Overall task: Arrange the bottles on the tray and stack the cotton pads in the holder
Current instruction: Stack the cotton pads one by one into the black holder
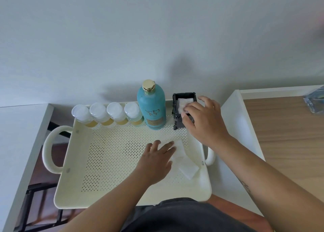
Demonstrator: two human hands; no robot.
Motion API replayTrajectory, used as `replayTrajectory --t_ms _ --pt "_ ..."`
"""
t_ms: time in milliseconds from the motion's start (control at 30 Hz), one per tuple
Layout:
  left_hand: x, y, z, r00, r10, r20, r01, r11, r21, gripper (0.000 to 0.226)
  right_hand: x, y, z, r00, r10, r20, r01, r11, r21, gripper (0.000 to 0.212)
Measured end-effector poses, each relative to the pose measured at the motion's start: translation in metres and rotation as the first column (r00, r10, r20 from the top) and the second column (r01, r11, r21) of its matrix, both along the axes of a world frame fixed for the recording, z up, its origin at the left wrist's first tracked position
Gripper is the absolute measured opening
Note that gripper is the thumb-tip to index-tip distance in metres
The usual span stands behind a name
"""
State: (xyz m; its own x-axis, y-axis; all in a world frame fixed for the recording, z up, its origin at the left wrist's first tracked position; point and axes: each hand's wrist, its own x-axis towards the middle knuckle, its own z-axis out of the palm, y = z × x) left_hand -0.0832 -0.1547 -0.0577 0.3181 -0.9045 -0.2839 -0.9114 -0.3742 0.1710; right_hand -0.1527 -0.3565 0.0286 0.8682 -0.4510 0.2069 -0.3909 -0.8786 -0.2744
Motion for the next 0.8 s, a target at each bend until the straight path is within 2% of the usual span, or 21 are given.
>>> replayTrajectory --t_ms 100,200,367,500,800 --pt "0.003 0.011 0.002 0.997 0.067 -0.026 -0.066 0.998 0.005 0.054 0.002 -0.001 -0.002 0.998 0.007 -0.063 -0.007 1.0 0.004 0.044" --pt "0.003 0.014 0.004 0.99 0.138 -0.042 -0.139 0.99 -0.022 0.053 0.001 -0.001 -0.004 0.997 -0.001 -0.08 0.002 1.0 0.008 0.046" --pt "0.002 -0.004 0.007 0.948 0.299 -0.113 -0.311 0.944 -0.113 0.051 -0.001 -0.002 -0.003 0.999 0.016 0.052 -0.015 1.0 -0.013 0.026" --pt "0.007 -0.018 0.004 0.914 0.381 -0.139 -0.397 0.91 -0.118 0.047 -0.002 -0.001 -0.001 0.993 0.032 0.11 -0.027 0.998 -0.052 0.018" --pt "0.012 -0.024 -0.004 0.838 0.483 -0.256 -0.514 0.854 -0.073 0.04 0.001 0.0 -0.001 0.997 0.013 -0.073 -0.017 0.998 -0.056 0.046"
